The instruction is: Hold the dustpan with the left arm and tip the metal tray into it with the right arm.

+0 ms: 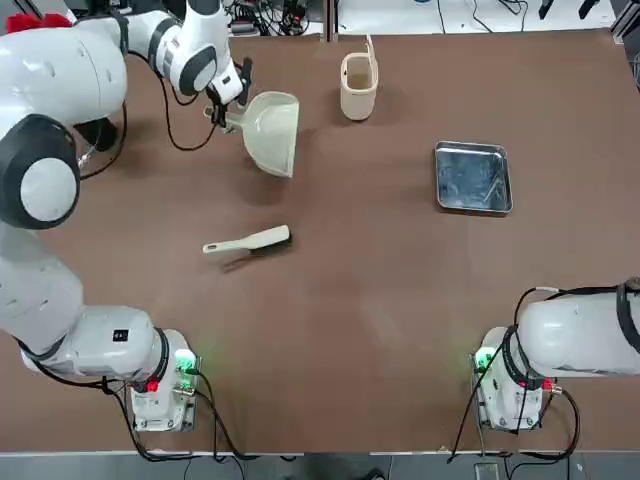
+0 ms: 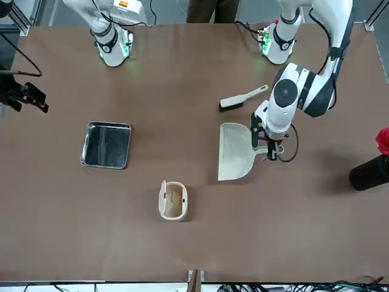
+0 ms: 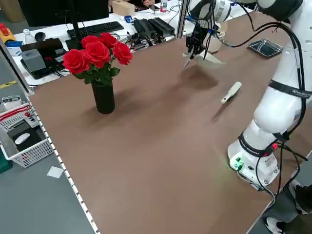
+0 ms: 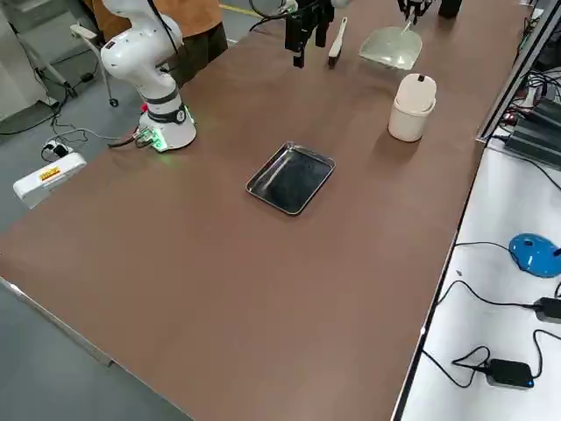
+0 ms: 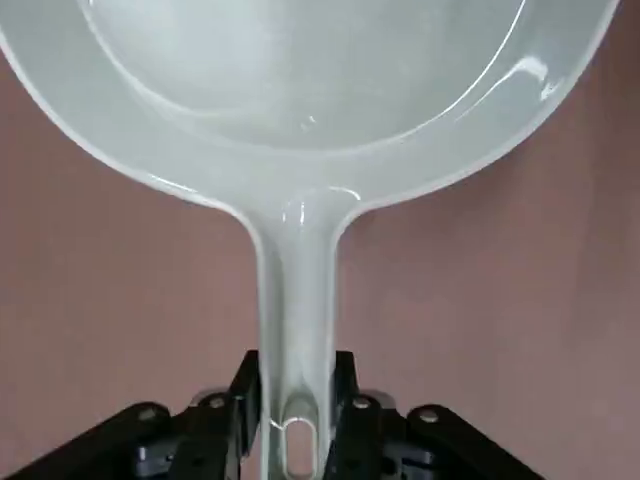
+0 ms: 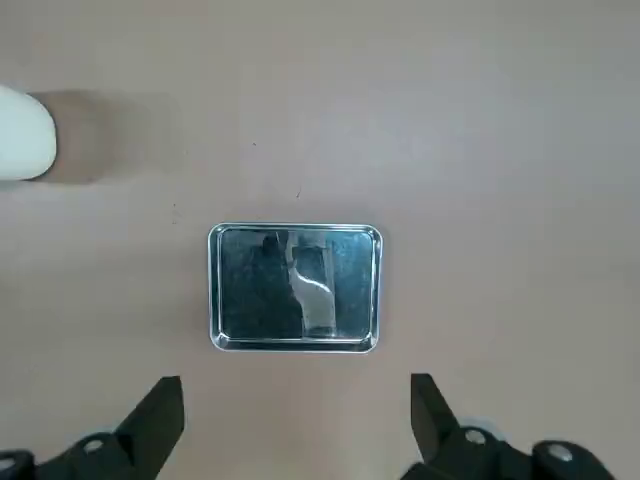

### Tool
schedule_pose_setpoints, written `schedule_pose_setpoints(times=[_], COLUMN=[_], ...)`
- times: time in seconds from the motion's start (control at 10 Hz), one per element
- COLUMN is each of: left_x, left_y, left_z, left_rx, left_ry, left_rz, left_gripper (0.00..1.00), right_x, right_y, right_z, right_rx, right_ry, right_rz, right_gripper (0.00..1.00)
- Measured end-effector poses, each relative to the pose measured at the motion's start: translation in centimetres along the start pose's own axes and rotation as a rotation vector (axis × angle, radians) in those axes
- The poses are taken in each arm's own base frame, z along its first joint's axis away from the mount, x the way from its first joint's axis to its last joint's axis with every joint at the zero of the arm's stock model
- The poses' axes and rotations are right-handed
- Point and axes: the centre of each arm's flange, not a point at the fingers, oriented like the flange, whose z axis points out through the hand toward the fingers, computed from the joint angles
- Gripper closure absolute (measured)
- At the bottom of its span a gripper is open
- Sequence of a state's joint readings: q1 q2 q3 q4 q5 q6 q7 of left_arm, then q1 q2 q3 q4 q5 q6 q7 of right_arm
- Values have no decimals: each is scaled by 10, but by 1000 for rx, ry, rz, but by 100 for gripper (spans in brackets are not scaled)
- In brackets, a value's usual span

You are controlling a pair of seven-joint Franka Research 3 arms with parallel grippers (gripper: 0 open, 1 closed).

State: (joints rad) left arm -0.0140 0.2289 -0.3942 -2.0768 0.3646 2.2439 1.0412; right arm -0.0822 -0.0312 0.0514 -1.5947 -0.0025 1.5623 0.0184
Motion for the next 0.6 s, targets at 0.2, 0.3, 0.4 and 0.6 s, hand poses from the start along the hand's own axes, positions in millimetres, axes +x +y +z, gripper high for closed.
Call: schedule_pose_setpoints(times=[0.2, 0.3, 0.4, 0.6], left_x=[-3, -10, -15, -22], left_y=[26, 39, 49, 65], left_z=[17, 25, 29, 38], left_rx=[18, 28, 19, -11], left_ry=[18, 36, 53, 59], left_rz=[1, -17, -52, -97], left_gripper=[68, 68, 68, 68], right_x=[0, 0, 0, 0], right_y=[0, 0, 0, 0], right_z=[0, 0, 0, 0], right_rx=[0, 0, 0, 0], right_ry=[0, 1, 2, 3], right_rz=[1, 1, 2, 4], right_gripper=[0, 0, 0, 0])
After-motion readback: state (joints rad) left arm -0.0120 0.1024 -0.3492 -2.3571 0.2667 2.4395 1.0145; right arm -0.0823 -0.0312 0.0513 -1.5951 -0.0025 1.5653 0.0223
